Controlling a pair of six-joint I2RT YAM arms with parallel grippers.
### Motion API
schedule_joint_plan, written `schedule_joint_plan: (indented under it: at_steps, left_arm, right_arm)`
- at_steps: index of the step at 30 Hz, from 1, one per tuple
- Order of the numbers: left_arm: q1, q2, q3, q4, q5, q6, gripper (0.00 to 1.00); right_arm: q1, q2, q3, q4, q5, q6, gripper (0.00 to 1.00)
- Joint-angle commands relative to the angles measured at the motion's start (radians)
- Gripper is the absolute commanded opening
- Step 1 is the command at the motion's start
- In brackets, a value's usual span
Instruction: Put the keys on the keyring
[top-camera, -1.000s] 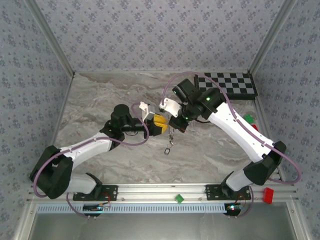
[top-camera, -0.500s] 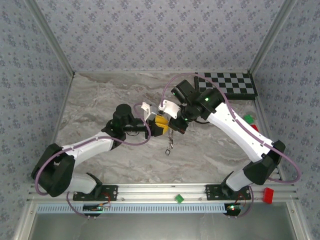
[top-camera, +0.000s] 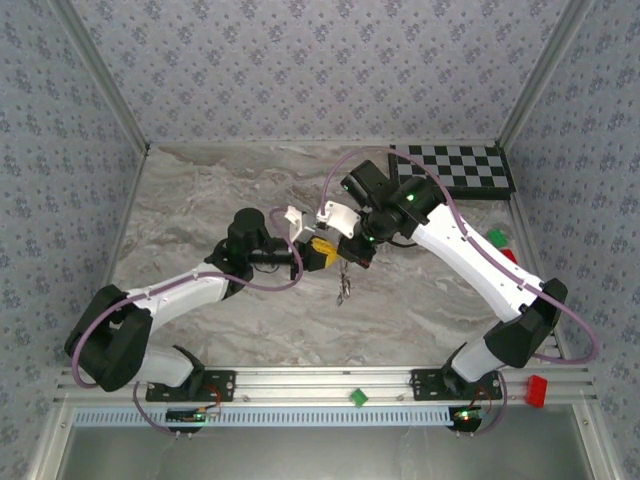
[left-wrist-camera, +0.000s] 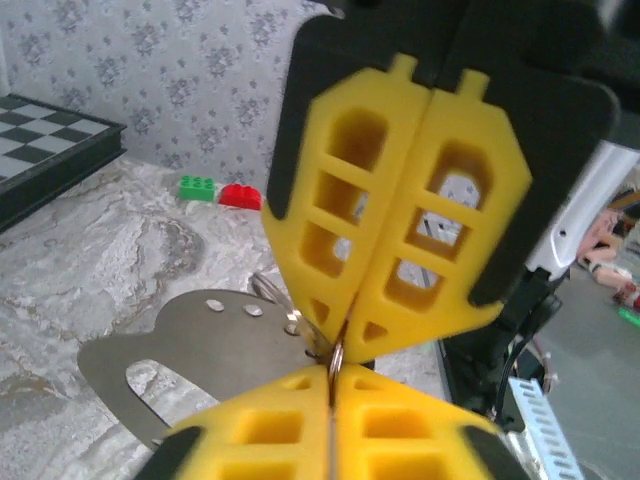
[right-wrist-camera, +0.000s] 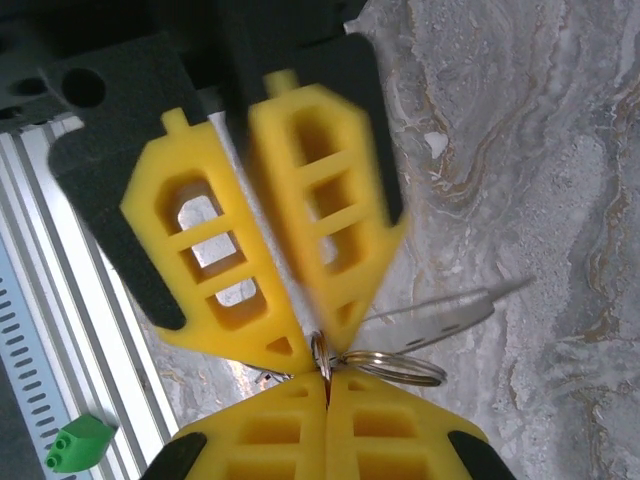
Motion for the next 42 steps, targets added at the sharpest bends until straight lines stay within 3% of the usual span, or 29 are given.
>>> schedule_joint_plan:
  at_steps: [1, 9, 12, 15, 28, 36, 42]
  left_arm:
    - [-0.013, 0.003, 0.038, 0.074, 0.021, -0.001, 0.0]
    - [-0.012, -0.017, 0.021, 0.093, 0.004, -0.013, 0.0]
    - [-0.013, -0.026, 0.014, 0.103, -0.012, -0.016, 0.0]
    - [-0.013, -0.028, 0.007, 0.118, -0.018, -0.023, 0.0]
    - [-0.01, -0.053, -0.016, 0.196, -0.078, -0.082, 0.0]
    - [-0.009, -0.049, -0.011, 0.196, -0.07, -0.087, 0.0]
    - [-0.01, -0.054, -0.014, 0.187, -0.067, -0.08, 0.0]
  right_arm:
    - [0.02, 0.005, 0.032, 0.008, -0.066, -0.017, 0.0]
    - [0.015, -0.046, -0.02, 0.053, -0.036, 0.008, 0.0]
    - [0.005, -0.087, -0.06, 0.1, -0.011, 0.033, 0.22]
    - [-0.015, -0.139, -0.109, 0.152, -0.012, 0.063, 0.26]
    - [-0.083, -0.448, -0.513, 0.585, -0.02, 0.196, 0.32]
    - [-0.073, -0.444, -0.544, 0.654, -0.074, 0.212, 0.35]
    - [-0.093, -0.442, -0.542, 0.669, -0.163, 0.211, 0.43]
